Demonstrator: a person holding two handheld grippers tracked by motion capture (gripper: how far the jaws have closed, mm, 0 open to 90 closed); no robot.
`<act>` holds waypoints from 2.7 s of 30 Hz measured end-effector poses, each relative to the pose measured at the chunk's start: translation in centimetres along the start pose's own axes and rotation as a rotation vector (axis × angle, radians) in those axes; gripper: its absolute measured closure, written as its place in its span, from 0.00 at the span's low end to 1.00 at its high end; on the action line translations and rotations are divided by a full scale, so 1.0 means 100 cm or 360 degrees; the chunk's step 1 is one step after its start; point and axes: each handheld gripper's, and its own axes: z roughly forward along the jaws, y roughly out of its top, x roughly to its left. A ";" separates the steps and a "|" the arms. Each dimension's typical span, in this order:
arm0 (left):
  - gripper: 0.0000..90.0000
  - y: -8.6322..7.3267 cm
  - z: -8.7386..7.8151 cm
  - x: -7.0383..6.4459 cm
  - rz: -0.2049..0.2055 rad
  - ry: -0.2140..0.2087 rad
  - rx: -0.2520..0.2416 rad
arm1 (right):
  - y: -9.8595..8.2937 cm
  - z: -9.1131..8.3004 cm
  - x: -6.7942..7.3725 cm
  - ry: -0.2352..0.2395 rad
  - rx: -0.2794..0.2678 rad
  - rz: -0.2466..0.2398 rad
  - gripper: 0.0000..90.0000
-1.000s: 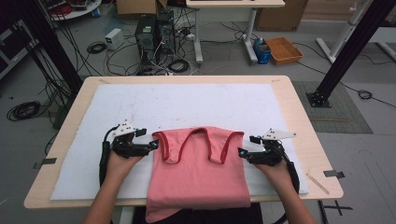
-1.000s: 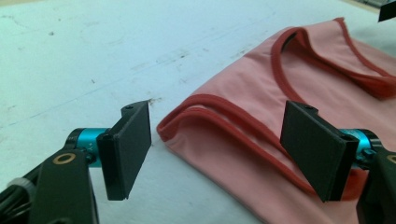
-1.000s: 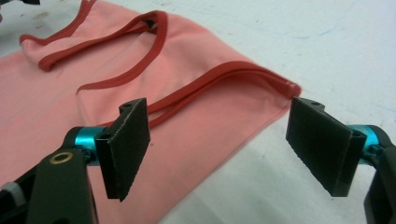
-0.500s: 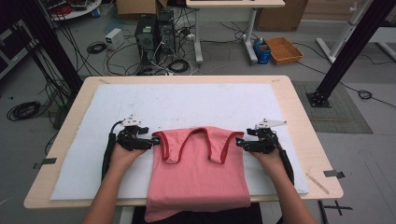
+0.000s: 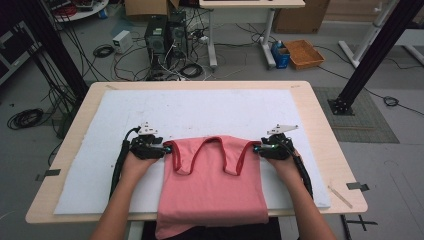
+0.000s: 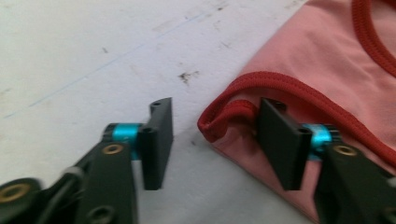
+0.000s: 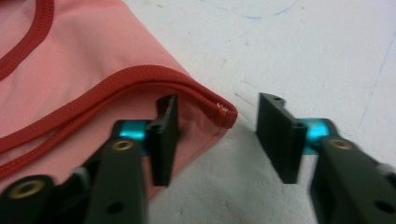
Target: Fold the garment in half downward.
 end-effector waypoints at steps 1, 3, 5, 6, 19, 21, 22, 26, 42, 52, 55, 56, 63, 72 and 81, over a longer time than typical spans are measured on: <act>0.64 0.000 0.000 -0.001 0.0010 -0.0014 -0.0014 | 0.000 0.000 0.001 0.0009 -0.0003 -0.0012 0.71; 0.74 0.001 0.001 -0.003 0.0067 -0.0022 -0.0007 | 0.000 0.000 0.003 0.0025 -0.0006 -0.0049 0.79; 0.82 0.002 0.002 -0.004 0.0094 -0.0034 -0.0011 | 0.001 0.000 0.004 0.0022 -0.0006 -0.0066 0.88; 0.86 0.002 0.002 -0.005 0.0091 -0.0037 -0.0012 | 0.001 0.000 0.005 0.0019 -0.0003 -0.0071 0.91; 0.93 0.010 -0.010 0.004 0.0071 -0.0054 -0.0123 | 0.006 -0.014 -0.003 -0.0009 -0.0087 -0.0064 0.93; 0.93 0.011 -0.011 0.005 0.0068 -0.0045 -0.0145 | 0.006 -0.014 -0.003 -0.0014 -0.0086 -0.0058 0.93; 0.93 0.014 -0.013 0.008 0.0024 -0.0072 -0.0181 | 0.008 -0.014 -0.004 -0.0017 -0.0075 -0.0057 0.93; 0.93 0.021 -0.009 0.011 0.0035 -0.0040 -0.0166 | 0.020 -0.016 -0.009 -0.0053 -0.0095 -0.0087 0.93; 0.93 0.043 0.017 0.032 -0.0040 0.0008 -0.0106 | 0.047 0.002 -0.026 -0.0129 -0.0031 -0.0066 0.93; 0.93 0.075 0.023 0.041 -0.0028 0.0043 -0.0114 | 0.067 0.006 -0.043 -0.0187 -0.0017 -0.0040 0.93; 0.93 0.086 0.020 0.043 -0.0020 0.0066 -0.0155 | 0.074 0.004 -0.045 -0.0186 -0.0065 -0.0041 0.93; 0.93 0.089 0.019 0.043 -0.0012 0.0065 -0.0159 | 0.077 0.002 -0.046 -0.0189 -0.0073 -0.0039 0.93; 0.93 0.088 0.018 0.041 -0.0003 0.0040 -0.0190 | 0.079 0.000 -0.052 -0.0194 -0.0098 -0.0012 0.93; 0.93 0.072 0.014 0.036 -0.0001 0.0005 -0.0222 | 0.063 -0.005 -0.046 -0.0135 -0.0145 -0.0016 0.93; 0.93 0.067 -0.004 0.027 0.0057 -0.0024 -0.0287 | 0.056 -0.023 -0.037 -0.0090 -0.0207 -0.0063 0.93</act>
